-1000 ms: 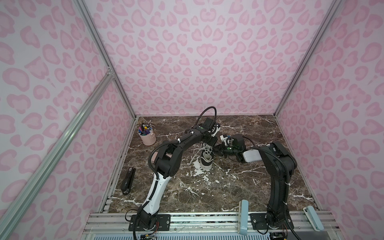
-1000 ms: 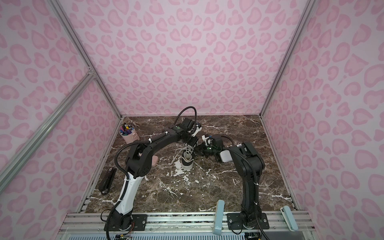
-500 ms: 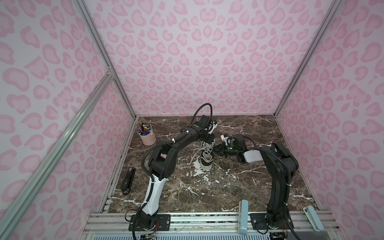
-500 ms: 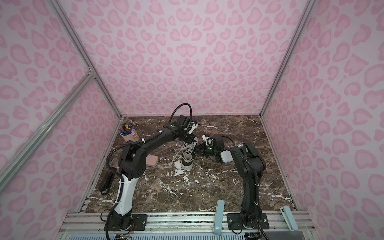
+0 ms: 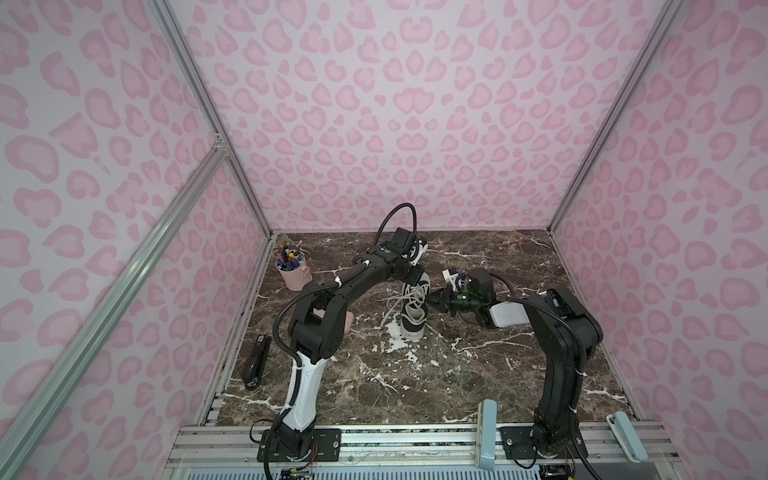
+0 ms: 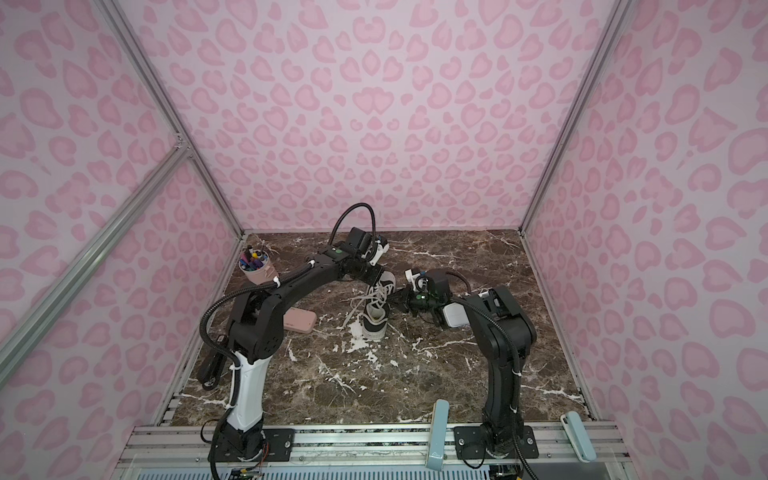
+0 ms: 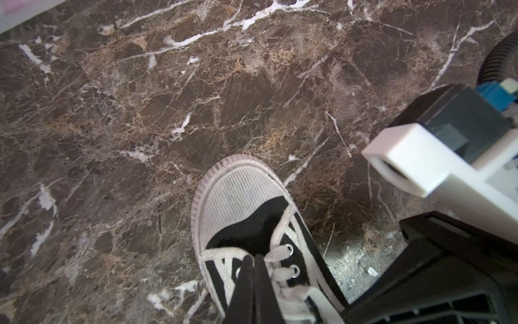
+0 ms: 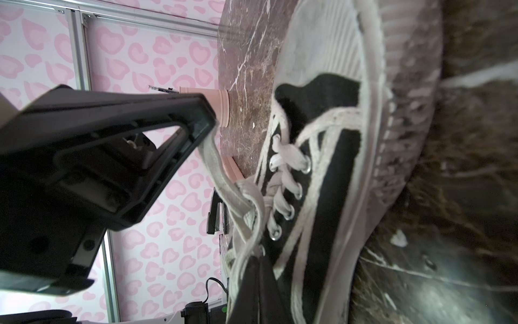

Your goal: Tie the shoes

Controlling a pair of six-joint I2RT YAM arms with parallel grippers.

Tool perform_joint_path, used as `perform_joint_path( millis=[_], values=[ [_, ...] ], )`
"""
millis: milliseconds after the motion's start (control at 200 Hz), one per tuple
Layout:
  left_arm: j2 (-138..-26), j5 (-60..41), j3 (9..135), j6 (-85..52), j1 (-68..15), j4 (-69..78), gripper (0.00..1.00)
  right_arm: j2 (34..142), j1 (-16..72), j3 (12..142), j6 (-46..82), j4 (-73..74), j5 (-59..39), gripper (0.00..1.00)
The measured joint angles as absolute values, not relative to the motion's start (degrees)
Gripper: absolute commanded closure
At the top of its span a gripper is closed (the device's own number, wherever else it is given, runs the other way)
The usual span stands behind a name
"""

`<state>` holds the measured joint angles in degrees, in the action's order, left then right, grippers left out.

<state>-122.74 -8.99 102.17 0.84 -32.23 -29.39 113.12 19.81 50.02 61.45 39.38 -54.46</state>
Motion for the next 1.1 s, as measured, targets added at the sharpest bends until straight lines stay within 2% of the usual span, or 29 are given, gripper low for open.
perform_joint_path(
  millis=[330, 750, 1100],
  values=[
    [-122.0, -9.0, 101.7, 0.5, -31.3, -29.4, 0.96, 111.0, 19.7, 50.2, 57.5, 33.4, -54.4, 1.0],
    [-120.6, -9.0, 99.5, 0.5, -30.5, -28.6, 0.96, 108.2, 19.5, 53.6, 47.6, 17.2, -51.8, 1.0],
    [-119.5, -9.0, 99.1, 0.1, -28.9, -28.6, 0.96, 106.5, 19.2, 53.7, 44.4, 12.0, -50.7, 1.0]
  ],
)
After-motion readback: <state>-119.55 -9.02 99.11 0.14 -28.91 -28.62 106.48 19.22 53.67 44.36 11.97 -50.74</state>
